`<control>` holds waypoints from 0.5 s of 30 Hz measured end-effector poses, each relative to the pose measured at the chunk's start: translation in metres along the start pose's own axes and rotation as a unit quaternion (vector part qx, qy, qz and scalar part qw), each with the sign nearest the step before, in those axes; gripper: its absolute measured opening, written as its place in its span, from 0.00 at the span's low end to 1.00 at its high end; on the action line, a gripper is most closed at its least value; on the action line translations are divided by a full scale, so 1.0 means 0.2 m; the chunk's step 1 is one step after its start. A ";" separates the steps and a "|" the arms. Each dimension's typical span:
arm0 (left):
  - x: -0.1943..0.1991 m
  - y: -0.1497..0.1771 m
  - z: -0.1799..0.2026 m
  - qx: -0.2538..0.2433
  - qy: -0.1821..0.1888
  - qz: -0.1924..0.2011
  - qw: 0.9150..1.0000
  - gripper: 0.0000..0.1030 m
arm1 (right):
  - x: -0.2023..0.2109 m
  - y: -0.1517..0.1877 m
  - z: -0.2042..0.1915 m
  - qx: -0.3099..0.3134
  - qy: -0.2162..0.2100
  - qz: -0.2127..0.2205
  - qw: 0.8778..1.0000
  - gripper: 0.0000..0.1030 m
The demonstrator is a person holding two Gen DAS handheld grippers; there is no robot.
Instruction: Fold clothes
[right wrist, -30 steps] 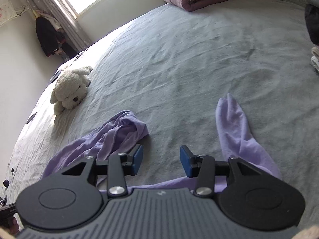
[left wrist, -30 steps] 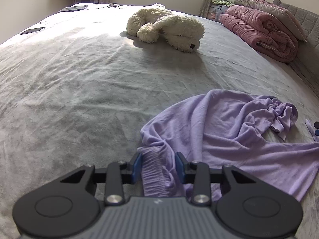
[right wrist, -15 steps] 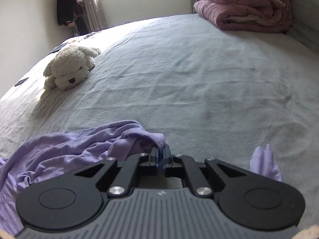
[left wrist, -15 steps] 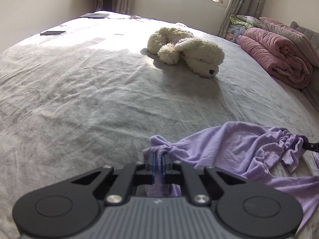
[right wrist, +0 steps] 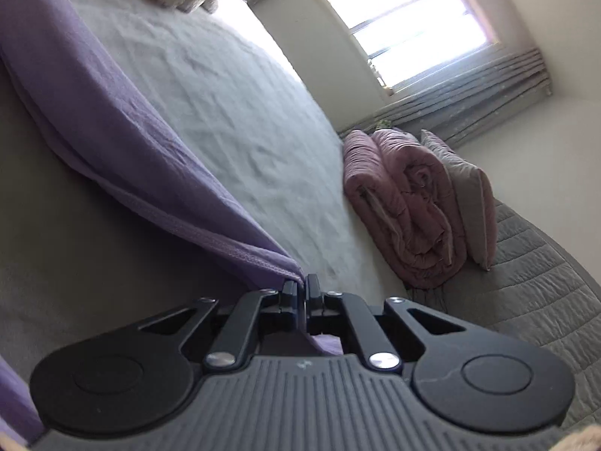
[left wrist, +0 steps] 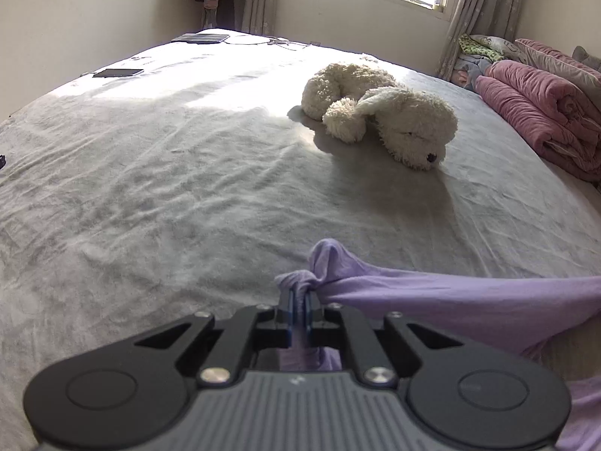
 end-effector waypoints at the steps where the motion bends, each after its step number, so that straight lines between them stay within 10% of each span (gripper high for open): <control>1: 0.00 0.00 -0.01 0.003 0.001 0.001 1.000 0.05 | 0.01 0.01 -0.02 0.017 -0.015 0.002 1.000 0.03; 6: 0.02 -0.02 -0.04 0.020 0.003 0.004 1.000 0.06 | 0.07 0.01 0.02 0.013 -0.088 0.008 0.996 0.03; 9: 0.00 -0.02 -0.03 0.018 0.004 -0.002 1.000 0.06 | 0.05 0.02 0.12 -0.046 -0.131 -0.005 0.990 0.21; 11: 0.00 -0.03 -0.02 0.018 0.010 -0.007 1.000 0.07 | 0.02 0.05 0.21 -0.102 -0.161 -0.019 0.981 0.44; 15: -0.02 -0.05 -0.05 0.054 0.023 -0.014 0.998 0.18 | -0.01 0.13 0.40 -0.247 -0.202 -0.038 0.947 0.47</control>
Point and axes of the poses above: each gripper's, at about its wrist camera, not at the fingertips, and x roughly against the way its jaws point, z to its right, y to its underside, the point moved 5 cm from there along -x, roughly the way its jaws point, and after that the axes turned 2 degrees about x, right-handed, at the moved point
